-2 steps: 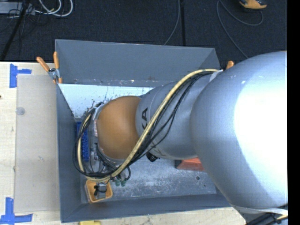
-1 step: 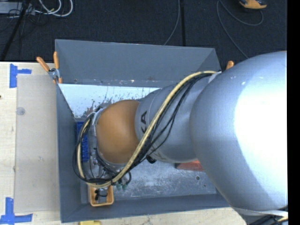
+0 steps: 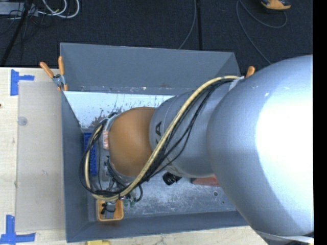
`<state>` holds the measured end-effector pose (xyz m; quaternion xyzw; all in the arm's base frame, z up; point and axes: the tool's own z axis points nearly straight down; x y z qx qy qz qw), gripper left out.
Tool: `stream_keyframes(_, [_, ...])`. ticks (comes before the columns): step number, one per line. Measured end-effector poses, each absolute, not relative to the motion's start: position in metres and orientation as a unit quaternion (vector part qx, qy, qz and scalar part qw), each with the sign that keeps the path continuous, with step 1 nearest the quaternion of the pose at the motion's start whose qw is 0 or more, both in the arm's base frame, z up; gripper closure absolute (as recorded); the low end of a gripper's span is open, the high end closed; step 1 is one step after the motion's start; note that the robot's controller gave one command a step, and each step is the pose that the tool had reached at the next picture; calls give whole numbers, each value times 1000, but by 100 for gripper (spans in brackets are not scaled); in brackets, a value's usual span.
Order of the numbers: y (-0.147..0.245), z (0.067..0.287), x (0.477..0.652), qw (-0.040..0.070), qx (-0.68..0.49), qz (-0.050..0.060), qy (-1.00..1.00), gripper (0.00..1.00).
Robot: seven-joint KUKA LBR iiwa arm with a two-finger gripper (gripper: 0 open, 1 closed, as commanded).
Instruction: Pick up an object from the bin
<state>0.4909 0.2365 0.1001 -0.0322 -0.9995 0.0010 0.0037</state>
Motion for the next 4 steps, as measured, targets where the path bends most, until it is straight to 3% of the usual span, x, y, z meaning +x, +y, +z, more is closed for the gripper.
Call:
stream_keyframes(1, [239, 69, 485, 1, 8, 1, -1000, 0])
stream_keyframes(2, [241, 71, 484, 9, -81, 1, -997, 100])
stream_keyframes(4, [241, 72, 484, 9, -82, 1, -997, 100])
